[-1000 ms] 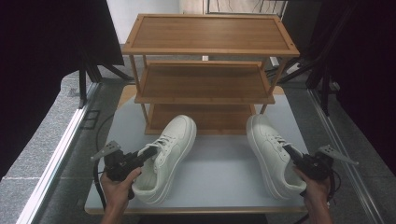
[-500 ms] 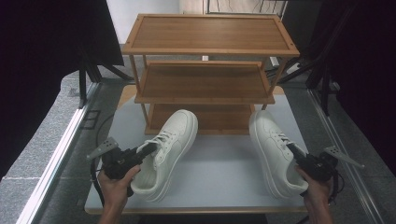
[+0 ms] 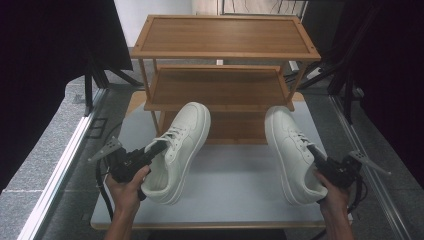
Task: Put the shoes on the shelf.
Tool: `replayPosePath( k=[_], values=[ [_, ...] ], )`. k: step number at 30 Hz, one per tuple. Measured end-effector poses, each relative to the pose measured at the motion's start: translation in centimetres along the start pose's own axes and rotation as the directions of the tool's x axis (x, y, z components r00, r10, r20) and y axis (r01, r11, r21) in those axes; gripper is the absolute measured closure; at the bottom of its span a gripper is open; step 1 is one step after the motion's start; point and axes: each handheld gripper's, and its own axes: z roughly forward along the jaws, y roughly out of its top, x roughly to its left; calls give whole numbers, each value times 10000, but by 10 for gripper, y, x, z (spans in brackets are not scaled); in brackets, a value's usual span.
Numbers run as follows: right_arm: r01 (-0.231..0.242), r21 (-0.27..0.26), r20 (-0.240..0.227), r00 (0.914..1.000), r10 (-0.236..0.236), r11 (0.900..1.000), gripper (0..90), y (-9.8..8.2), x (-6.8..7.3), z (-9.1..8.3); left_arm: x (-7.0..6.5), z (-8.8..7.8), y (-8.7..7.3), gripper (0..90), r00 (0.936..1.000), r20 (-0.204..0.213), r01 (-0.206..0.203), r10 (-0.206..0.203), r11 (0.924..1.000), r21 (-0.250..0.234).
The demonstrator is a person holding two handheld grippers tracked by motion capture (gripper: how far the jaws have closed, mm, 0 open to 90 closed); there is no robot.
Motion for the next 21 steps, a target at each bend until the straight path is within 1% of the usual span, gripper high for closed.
replayPosePath(
  k=[2,3,5,6,9,11,13,16,18,20,21],
  values=[
    [-45,-100,-118,9999,44,9999,840,3,4,3,-2,1,4,810,10000,86,3,-3,10000,-99],
    [-18,-36,-163,9999,18,10000,840,5,6,4,-3,2,5,811,9999,126,-2,4,9999,-145],
    [3,-71,-201,9998,-5,10000,840,9,9,7,-5,3,9,810,9998,180,-40,43,9998,-175],
    [-27,-157,-231,9997,24,9999,840,10,11,8,-6,4,11,810,9998,185,-120,124,9998,-188],
    [-51,-114,-310,9995,48,9999,840,15,16,11,-10,6,15,810,9991,98,-404,406,9989,-251],
    [19,-169,-326,9995,-24,9999,839,18,18,15,-10,8,19,810,9991,122,-396,400,9988,-300],
    [82,-54,-305,9995,-84,10000,839,25,21,18,-10,10,23,810,9992,144,-378,383,9987,-338],
    [156,-94,-262,9995,-158,9998,839,33,26,22,-10,13,29,810,9992,157,-351,357,9987,-381],
    [294,-28,-272,9992,-294,9996,838,39,29,24,-10,17,33,809,9993,205,-305,313,9987,-399],
    [265,-52,-267,9993,-267,9996,838,44,32,27,-9,21,36,806,9994,228,-269,277,9990,-371],
    [230,-95,-246,9994,-232,9997,837,46,34,29,-8,24,39,806,9993,190,-318,324,9990,-319]
  ],
)
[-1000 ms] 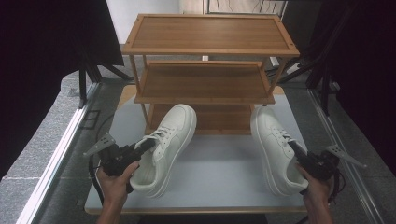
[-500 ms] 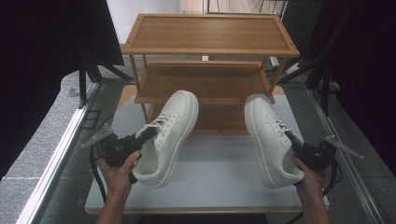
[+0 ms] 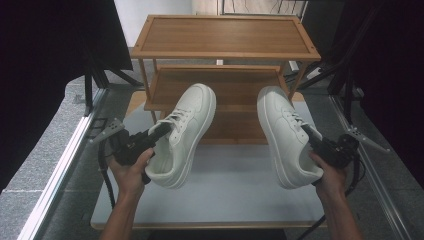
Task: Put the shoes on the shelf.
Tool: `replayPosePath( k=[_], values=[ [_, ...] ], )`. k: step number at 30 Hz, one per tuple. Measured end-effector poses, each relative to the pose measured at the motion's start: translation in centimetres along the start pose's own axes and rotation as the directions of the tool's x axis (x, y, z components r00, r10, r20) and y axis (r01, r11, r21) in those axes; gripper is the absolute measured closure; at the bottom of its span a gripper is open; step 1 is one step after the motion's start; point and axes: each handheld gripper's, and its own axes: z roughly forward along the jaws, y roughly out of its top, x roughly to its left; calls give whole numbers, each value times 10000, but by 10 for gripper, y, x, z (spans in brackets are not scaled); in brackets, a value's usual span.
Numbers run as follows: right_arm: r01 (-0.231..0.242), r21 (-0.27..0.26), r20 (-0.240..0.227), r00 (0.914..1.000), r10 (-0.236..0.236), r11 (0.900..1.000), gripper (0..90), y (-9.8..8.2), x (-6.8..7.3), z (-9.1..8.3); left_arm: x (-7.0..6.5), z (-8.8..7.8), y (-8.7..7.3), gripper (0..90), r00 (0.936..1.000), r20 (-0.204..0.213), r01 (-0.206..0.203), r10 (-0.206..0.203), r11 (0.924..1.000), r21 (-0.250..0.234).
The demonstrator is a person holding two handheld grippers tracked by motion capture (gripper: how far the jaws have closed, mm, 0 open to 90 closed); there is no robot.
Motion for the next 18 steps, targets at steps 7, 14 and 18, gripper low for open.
replayPosePath(
  k=[7,14,18],
  values=[
    [7,111,15,10000,-7,9999,834,18,15,11,4,12,12,806,9997,-154,-166,169,9997,154],
    [119,91,189,9997,-121,9999,833,27,23,24,5,21,18,807,10000,-98,22,-21,9999,127],
    [-140,74,189,9997,139,9999,833,30,23,30,4,25,22,807,9998,-34,217,-217,9998,32]
  ],
)
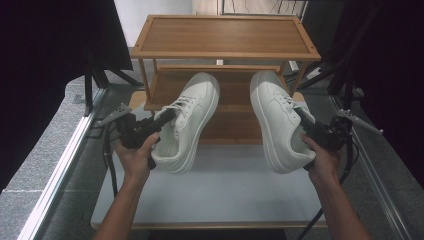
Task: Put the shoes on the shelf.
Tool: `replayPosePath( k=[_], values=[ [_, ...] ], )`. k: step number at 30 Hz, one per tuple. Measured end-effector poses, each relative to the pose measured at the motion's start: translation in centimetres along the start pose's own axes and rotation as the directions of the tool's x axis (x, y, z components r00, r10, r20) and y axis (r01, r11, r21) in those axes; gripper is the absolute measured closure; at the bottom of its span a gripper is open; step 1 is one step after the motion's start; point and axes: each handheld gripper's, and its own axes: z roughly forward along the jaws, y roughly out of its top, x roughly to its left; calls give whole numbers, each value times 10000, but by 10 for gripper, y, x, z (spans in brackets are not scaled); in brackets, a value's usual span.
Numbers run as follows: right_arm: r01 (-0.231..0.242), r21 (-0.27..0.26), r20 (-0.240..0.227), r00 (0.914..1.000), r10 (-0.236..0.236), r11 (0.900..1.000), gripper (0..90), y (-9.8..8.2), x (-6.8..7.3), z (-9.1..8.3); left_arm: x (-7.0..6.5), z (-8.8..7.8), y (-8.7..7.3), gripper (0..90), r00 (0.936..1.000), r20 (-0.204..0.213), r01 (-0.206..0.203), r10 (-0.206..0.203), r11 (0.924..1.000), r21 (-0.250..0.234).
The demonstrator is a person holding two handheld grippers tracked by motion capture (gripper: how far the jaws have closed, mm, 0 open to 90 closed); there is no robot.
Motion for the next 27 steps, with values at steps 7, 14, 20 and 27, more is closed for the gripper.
replayPosePath(
  k=[7,14,20,27],
  values=[
    [103,55,271,9996,-105,9999,832,8,4,6,-5,5,10,807,9999,-23,154,-154,9994,-303],
    [-163,-61,430,9989,166,9998,833,13,4,16,-8,18,15,807,9996,-100,246,-249,9994,-253],
    [-266,43,564,9981,263,9996,832,17,5,27,-7,30,20,808,9989,-121,453,-457,9985,-312],
    [-177,232,953,9953,154,9996,830,24,9,45,-4,47,23,807,9968,-366,701,-710,9972,-266]
  ],
)
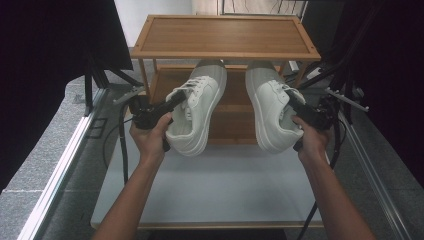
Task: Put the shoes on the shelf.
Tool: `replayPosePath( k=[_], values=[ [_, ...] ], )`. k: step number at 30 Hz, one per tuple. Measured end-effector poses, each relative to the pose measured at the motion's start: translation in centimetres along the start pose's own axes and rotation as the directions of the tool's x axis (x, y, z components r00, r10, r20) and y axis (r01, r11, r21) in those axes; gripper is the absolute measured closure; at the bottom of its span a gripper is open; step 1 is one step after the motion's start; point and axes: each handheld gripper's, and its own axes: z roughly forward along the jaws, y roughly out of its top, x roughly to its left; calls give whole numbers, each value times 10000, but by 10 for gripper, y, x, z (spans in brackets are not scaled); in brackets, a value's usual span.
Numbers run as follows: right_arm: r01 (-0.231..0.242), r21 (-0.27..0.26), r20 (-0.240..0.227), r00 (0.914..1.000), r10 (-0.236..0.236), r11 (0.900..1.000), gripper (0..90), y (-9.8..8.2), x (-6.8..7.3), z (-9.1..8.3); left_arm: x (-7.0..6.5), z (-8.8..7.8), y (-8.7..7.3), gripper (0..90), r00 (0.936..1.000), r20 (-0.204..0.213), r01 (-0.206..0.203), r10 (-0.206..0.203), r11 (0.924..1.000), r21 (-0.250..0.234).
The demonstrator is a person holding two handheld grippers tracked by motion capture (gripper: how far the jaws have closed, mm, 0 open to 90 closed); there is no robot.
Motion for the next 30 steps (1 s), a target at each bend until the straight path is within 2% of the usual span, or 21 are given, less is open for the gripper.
replayPosePath(
  k=[3,6,9,13,19,25,30],
  values=[
    [-5,112,51,10000,5,9999,830,1,2,8,2,7,0,806,10000,12,28,-28,9999,107],
    [120,236,104,9999,-122,9996,830,2,4,15,5,14,0,806,9996,-50,275,-275,9995,156],
    [161,275,127,9998,-164,9995,830,2,6,21,6,19,1,806,9995,-242,198,-194,9997,138],
    [160,313,234,9996,-167,9994,831,4,9,28,10,26,4,807,9983,-481,335,-328,9994,124],
    [347,428,328,9988,-361,9985,831,8,13,37,10,33,8,806,9974,-679,243,-237,9997,83],
    [310,466,473,9983,-332,9984,831,13,18,49,13,42,8,806,9950,-703,706,-705,9975,-10],
    [508,662,533,9971,-544,9965,831,15,22,60,15,49,10,801,9929,-1014,628,-629,9980,-42]
  ],
)
